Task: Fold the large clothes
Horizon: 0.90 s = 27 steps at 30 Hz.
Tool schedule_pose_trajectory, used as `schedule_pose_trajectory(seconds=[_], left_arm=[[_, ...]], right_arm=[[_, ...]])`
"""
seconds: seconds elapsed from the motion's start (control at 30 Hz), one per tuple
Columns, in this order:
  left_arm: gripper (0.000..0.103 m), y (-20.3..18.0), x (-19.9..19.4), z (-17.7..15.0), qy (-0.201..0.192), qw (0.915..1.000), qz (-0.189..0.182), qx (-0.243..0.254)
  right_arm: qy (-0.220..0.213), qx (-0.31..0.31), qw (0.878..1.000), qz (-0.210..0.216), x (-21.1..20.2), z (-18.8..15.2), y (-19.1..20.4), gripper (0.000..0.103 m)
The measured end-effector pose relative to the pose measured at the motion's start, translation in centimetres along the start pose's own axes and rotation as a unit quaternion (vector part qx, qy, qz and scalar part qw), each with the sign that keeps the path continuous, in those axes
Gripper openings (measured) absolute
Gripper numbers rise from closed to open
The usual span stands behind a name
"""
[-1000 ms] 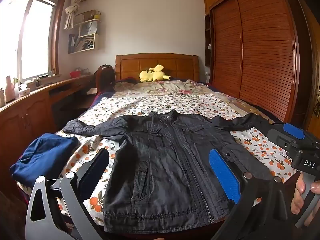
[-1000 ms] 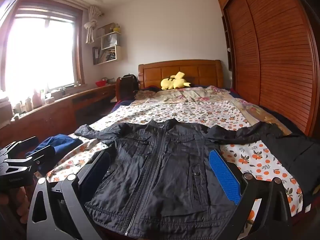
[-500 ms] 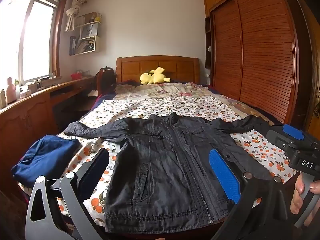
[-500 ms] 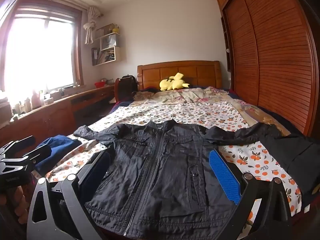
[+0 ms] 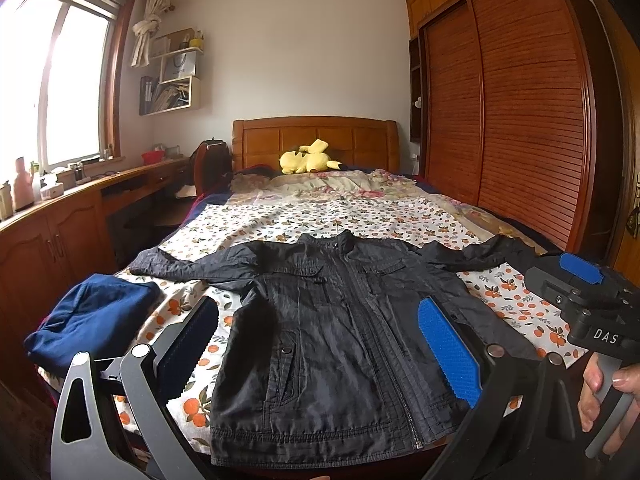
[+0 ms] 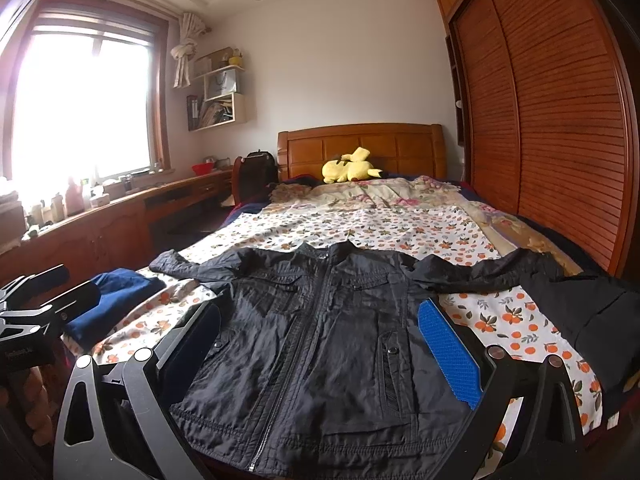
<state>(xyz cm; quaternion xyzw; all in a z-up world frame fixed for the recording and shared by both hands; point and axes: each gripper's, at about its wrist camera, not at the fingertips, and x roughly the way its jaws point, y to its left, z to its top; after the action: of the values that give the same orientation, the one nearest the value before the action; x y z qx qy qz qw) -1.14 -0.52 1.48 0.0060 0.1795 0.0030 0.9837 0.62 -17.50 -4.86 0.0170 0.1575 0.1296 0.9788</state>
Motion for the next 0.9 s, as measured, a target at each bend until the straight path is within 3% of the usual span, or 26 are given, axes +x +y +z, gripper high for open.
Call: schedule_pose_trajectory(seconds=[0.9], left_arm=[[0.101,0.1,-0.74,0.46,-0.003,1.0,0.0,0.001]], right_arm=[[-0.005,0.0,1.0,0.001,-0.35,0.23,0.27,0.096]])
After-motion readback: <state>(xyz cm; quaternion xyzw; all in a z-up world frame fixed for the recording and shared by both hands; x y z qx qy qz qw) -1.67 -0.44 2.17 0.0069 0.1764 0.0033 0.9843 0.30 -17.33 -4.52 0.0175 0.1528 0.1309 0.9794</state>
